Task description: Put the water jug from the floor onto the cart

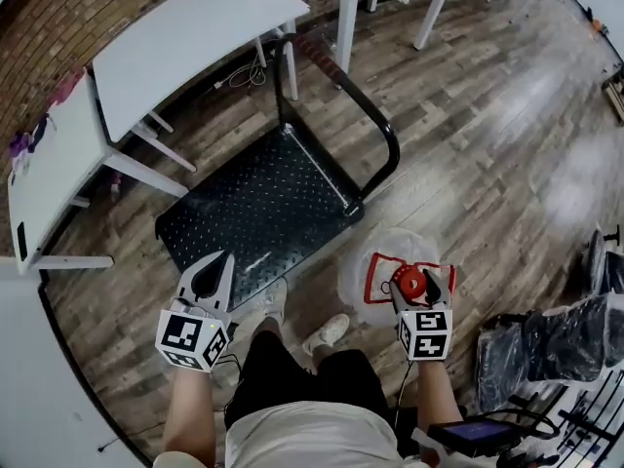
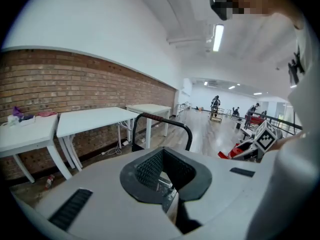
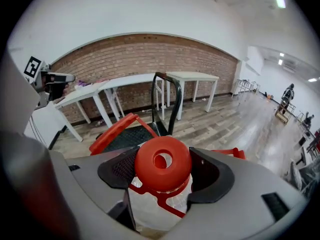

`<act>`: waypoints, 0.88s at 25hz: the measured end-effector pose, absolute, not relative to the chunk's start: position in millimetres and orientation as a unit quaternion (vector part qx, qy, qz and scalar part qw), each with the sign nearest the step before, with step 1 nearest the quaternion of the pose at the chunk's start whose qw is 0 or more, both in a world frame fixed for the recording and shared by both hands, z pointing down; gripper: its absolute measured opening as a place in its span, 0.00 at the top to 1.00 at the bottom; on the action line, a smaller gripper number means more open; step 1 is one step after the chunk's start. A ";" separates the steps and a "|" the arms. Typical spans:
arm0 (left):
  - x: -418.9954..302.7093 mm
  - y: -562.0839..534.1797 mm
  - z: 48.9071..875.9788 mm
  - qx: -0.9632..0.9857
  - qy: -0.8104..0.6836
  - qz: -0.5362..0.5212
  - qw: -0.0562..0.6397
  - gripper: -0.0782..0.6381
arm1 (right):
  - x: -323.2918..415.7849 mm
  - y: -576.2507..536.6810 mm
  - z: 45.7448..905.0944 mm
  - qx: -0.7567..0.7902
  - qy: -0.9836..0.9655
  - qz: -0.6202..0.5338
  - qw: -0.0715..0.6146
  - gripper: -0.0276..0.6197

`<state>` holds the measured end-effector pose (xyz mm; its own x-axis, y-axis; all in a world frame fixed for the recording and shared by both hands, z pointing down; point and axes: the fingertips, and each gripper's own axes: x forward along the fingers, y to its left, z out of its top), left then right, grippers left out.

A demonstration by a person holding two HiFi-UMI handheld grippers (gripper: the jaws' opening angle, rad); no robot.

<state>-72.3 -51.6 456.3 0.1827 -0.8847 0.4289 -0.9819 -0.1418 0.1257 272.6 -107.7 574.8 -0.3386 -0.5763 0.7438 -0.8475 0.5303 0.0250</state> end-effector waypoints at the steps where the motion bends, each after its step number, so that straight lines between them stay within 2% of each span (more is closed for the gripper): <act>1: -76.7 -47.5 449.2 0.742 -0.632 0.122 0.190 0.89 | 268.4 -105.7 563.3 0.440 -0.801 0.181 0.362 0.47; 11: -121.2 -34.7 419.2 0.728 -0.655 0.078 0.186 0.89 | 192.4 -103.6 488.0 0.378 -0.841 0.124 0.367 0.47; 22: -242.6 -21.3 421.6 0.693 -0.693 0.055 0.191 0.89 | 69.5 -128.2 479.8 0.343 -0.859 0.122 0.360 0.47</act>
